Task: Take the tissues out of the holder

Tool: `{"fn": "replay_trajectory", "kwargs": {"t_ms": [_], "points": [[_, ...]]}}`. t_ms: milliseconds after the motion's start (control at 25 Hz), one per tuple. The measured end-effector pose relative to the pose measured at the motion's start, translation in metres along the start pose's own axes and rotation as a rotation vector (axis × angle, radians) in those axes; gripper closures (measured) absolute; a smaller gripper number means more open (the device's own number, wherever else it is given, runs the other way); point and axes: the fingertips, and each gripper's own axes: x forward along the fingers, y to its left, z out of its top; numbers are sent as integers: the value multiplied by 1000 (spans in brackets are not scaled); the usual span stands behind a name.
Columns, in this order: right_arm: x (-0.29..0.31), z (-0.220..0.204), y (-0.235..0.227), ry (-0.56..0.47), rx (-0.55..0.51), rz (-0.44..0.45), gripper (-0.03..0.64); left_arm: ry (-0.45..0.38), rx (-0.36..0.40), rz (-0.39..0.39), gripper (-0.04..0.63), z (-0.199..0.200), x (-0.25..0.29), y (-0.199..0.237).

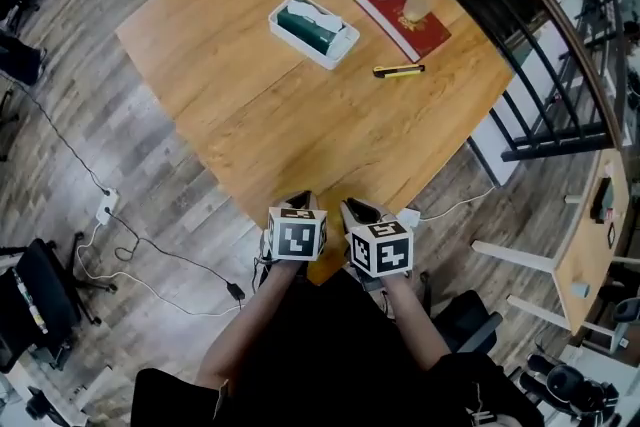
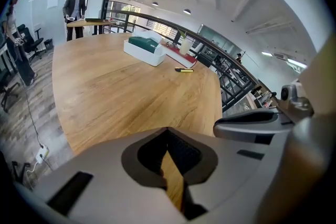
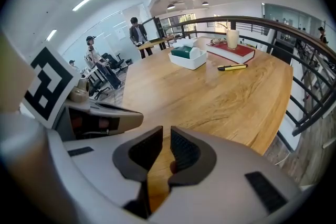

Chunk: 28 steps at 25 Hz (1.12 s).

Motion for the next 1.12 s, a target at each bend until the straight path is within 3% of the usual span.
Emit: {"fn": "replay_trajectory", "kwargs": {"t_ms": [280, 560, 1120], "points": [[19, 16, 7, 32, -20, 17, 558, 15, -45, -2, 597, 8, 10, 20], [37, 35, 0, 69, -21, 90, 517, 54, -95, -4, 597, 14, 23, 26], [68, 109, -35, 79, -241, 186, 481, 2, -287, 126, 597, 43, 45, 40]]}}
